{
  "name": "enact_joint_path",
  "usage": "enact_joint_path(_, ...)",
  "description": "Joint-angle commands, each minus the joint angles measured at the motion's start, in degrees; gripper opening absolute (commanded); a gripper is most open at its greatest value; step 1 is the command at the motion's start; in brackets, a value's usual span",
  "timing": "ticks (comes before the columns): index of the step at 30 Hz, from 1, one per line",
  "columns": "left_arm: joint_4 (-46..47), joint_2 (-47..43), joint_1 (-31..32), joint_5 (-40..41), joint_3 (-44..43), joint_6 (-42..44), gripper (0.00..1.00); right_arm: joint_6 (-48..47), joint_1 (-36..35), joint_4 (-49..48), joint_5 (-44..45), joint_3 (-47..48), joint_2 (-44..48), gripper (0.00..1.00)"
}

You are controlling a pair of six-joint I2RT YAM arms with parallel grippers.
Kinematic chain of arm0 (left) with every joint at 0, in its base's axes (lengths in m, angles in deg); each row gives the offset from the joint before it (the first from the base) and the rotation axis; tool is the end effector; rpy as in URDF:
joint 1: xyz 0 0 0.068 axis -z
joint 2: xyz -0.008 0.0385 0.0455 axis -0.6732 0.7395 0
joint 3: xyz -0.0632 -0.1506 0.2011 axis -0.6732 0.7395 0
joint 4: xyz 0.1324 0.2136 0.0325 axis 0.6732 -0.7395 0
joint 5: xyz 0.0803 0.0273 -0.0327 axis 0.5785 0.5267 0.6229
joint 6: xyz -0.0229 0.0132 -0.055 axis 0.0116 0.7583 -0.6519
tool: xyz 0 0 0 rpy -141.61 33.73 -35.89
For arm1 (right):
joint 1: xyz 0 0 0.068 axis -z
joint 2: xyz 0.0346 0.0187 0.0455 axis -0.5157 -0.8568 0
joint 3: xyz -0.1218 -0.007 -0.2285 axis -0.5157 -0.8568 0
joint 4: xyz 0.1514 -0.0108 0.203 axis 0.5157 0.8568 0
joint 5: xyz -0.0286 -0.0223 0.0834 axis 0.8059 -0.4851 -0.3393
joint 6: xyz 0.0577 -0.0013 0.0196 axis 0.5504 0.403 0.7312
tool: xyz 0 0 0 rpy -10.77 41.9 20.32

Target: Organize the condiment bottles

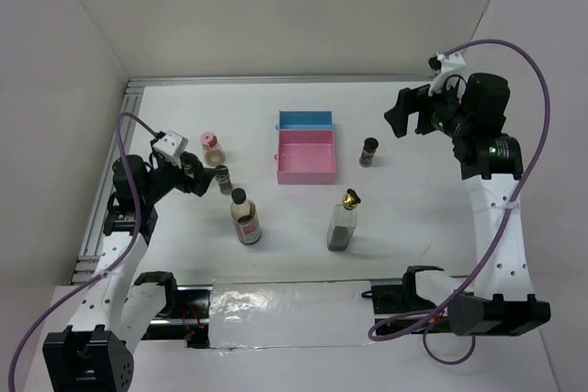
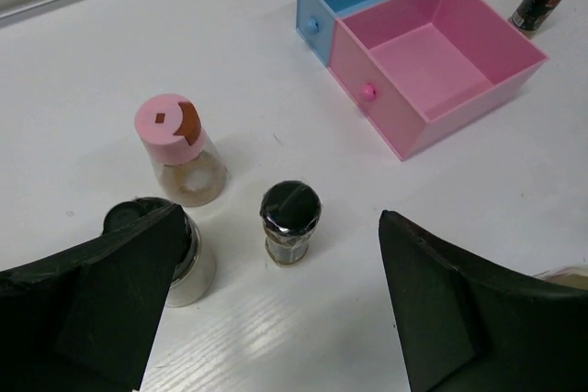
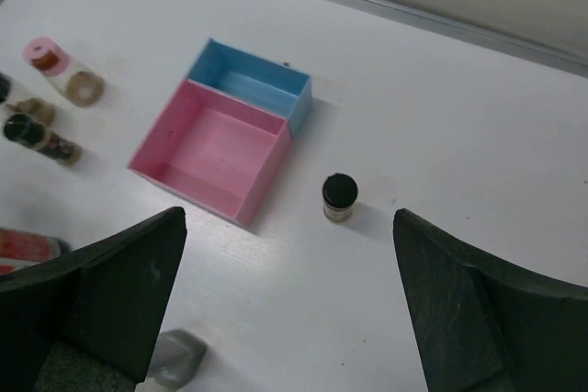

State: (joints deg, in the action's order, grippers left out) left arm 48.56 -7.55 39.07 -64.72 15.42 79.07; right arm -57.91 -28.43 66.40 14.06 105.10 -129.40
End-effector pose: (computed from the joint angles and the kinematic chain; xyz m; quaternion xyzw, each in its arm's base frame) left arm 0.2026 -0.0122 0.2713 0.1589 0.7448 -0.1820 0.6220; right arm 0.2229 0.0090 0.4253 -0.1709 0.7936 0.1177 0.5719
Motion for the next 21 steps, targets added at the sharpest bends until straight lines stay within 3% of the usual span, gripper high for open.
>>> enact_joint_path(1,-1.55,-1.35,-0.18,1.01,-3.16,0.04,0.99,5.42,-2.34,13.53,-0.75,9.54,-3.41,1.00)
enact_joint_path(5,-1.73,-1.96,-0.18,1.27,-3.78,0.56,0.99,15.89,-7.52,23.73,9.69,21.22,-8.94,0.93)
enact_joint_path(7,-2.77,-1.88,-0.09,1.53,-4.31,1.09,0.99,20.91,-11.30,26.46,12.35,22.56,-9.57,0.92)
enact_joint_path(10,-6.01,-1.61,-0.09,3.12,-5.45,0.74,0.99,26.54,-17.10,30.16,17.97,20.12,-7.91,1.00)
enact_joint_path(14,-9.28,-1.79,-0.01,3.12,-6.07,0.74,0.99,31.55,-24.83,29.81,21.58,15.80,-4.04,1.00)
enact_joint_path(18,-10.95,-3.28,-0.18,2.59,-5.28,0.92,0.99,36.91,-35.55,30.51,27.81,17.29,-5.88,1.00)
enact_joint_path(21,-12.10,-4.86,-0.09,2.77,-4.84,1.36,0.99,43.04,-43.64,34.98,37.56,18.26,-7.02,1.00)
